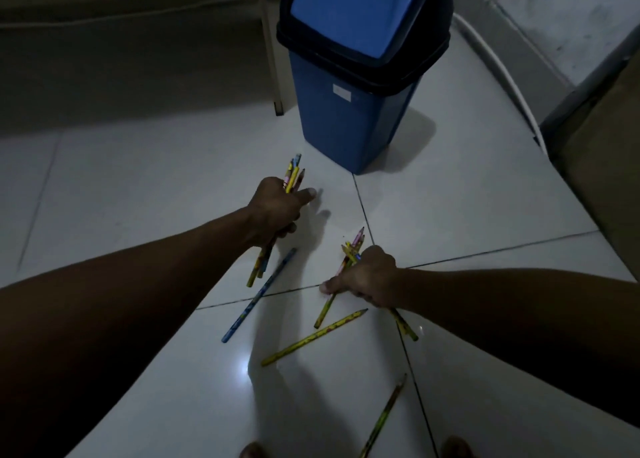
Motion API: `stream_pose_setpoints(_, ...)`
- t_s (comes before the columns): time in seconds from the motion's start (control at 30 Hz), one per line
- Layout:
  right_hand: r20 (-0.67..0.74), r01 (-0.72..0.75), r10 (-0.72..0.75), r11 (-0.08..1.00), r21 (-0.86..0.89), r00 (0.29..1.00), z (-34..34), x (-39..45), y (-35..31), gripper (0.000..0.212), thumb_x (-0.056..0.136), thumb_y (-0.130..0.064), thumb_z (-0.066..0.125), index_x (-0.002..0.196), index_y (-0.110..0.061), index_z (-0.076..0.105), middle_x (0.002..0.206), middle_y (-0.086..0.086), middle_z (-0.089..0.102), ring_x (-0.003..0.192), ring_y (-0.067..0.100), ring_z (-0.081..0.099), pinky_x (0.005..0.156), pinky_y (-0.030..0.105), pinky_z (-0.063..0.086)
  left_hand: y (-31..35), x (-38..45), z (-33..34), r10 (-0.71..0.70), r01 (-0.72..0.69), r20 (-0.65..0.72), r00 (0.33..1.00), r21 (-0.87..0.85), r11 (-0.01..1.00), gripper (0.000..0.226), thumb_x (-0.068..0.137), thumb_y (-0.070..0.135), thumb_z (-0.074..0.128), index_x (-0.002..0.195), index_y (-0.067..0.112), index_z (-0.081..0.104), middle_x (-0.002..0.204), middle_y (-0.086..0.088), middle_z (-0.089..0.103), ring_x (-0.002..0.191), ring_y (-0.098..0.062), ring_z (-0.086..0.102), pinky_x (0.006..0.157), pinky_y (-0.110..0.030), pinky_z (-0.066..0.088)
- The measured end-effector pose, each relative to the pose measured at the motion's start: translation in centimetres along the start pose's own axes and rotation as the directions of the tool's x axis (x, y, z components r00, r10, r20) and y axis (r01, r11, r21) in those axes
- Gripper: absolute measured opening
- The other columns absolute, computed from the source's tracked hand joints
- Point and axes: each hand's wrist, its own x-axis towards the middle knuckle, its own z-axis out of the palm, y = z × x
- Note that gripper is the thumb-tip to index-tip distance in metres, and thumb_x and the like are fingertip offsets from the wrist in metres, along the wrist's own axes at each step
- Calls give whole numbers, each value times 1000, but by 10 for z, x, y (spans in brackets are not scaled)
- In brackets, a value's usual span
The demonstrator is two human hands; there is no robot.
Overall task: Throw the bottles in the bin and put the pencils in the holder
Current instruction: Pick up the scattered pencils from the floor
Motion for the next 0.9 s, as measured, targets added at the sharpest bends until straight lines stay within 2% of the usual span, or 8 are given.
stream_pose_setpoints(0.13, 10, -4, 5, 1000, -30, 1000, 3, -1, -3, 76, 32, -44, 97, 92, -5, 69, 71, 6, 74, 70, 16, 72, 74, 32, 61, 0, 3, 7, 9, -12, 56, 998, 44, 999, 41, 77, 35, 78, 80, 10, 45, 58, -8, 46, 39, -15, 38, 34, -21, 33)
stream_pose_setpoints(0.27, 49, -71, 69, 996, 49, 996, 0, -1, -5, 36, 51, -16, 96, 67, -4, 67, 54, 9, 68, 52, 15, 66, 56, 25, 54, 2, 6, 12, 0, -8, 84, 996, 103, 995, 42, 74, 33, 81, 80, 6, 50, 63, -9, 51, 43, -16, 43, 35, -23, 36)
stream_pose_setpoints(0.47, -8, -87, 87, 996, 26, 996, -8, 2, 8, 61, 48, -23, 97, 95, -2, 65, 62, 8, 74, 62, 13, 74, 74, 33, 62, -1, 9, 35, -61, 27, 168, 984, 197, 980, 43, 71, 34, 83, 78, 8, 49, 64, -8, 52, 46, -16, 44, 34, -20, 35)
stream_pose_setpoints(0.57, 0, -123, 123, 991, 53, 992, -22, 6, 16, 50, 55, -17, 94, 93, 1, 69, 45, 3, 67, 46, 10, 67, 62, 26, 60, -10, 15, 57, -65, 27, 148, 987, 246, 969, 51, 70, 43, 81, 90, 6, 52, 75, -12, 57, 52, -18, 50, 38, -23, 39)
stream_pose_setpoints(0.63, 22, -115, 114, 992, 47, 993, -33, 8, 22, 39, 69, -9, 84, 101, 5, 67, 36, -2, 60, 37, 7, 59, 48, 19, 54, -14, 19, 72, -51, 15, 116, 992, 293, 956, 56, 73, 48, 78, 102, 6, 53, 89, -12, 58, 68, -21, 55, 48, -27, 43)
stream_pose_setpoints(0.73, 45, -104, 99, 987, 120, 994, -43, 11, 36, 35, 78, -4, 69, 110, 11, 65, 55, 4, 68, 45, 11, 61, 39, 17, 48, -21, 18, 91, -13, -20, 78, 997, 407, 913, 67, 74, 51, 75, 117, 7, 50, 105, -10, 54, 89, -22, 53, 67, -30, 45)
stream_pose_setpoints(0.83, 17, -131, 131, 960, 249, 991, -47, 13, 45, 46, 72, -12, 74, 112, 6, 64, 96, 18, 71, 58, 19, 60, 32, 15, 41, -24, 19, 103, 21, -52, 73, 997, 466, 883, 65, 77, 48, 74, 120, 6, 48, 113, -13, 55, 97, -26, 54, 73, -31, 44)
stream_pose_setpoints(0.9, 3, -120, 126, 938, 324, 992, -48, 12, 44, 46, 72, -12, 76, 112, 7, 64, 94, 18, 68, 53, 16, 59, 29, 12, 36, -22, 22, 101, 29, -37, 25, 999, 459, 887, 58, 79, 40, 73, 118, 5, 50, 118, -17, 58, 102, -30, 58, 72, -30, 43)
